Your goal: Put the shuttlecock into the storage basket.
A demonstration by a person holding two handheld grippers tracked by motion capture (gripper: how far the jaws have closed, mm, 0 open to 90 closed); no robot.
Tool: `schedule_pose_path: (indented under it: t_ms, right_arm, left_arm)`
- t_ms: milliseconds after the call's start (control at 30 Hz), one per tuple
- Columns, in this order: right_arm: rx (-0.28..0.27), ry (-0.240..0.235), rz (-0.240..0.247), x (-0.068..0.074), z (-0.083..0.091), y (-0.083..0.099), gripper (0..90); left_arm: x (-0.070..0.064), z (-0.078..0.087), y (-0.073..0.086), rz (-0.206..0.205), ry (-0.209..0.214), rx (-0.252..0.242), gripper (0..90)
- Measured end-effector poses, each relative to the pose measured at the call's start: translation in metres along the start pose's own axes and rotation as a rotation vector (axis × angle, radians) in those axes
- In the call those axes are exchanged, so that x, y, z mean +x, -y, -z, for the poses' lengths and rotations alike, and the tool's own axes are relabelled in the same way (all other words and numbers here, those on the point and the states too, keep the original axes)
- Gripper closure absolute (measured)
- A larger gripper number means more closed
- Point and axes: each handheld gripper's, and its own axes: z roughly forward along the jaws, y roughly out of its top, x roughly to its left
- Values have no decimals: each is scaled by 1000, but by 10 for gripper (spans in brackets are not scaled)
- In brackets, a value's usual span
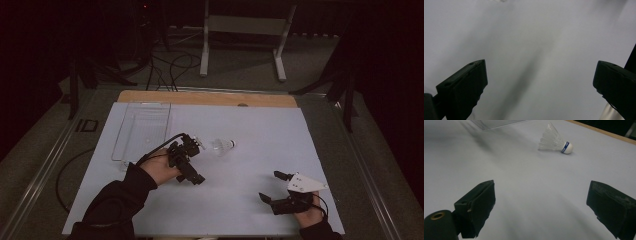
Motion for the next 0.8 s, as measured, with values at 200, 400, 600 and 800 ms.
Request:
schedule_pose_path:
  t_ms: [200, 400, 600, 800]
  right_arm:
    - [-3, 0, 0, -1, 0, 0, 84]
    - [-2, 0, -2, -1, 0, 0, 84]
    - [-1, 1, -3, -1, 0, 1, 84]
    - [-1, 0, -5, -1, 0, 1, 84]
  left_arm:
    - [2, -7, -13, 8, -17, -16, 10]
    - [2, -12, -26, 37, -29, 3, 0]
    - [-1, -25, -36, 49, -61, 57, 0]
    - [-2, -33, -46, 56, -38, 55, 0]
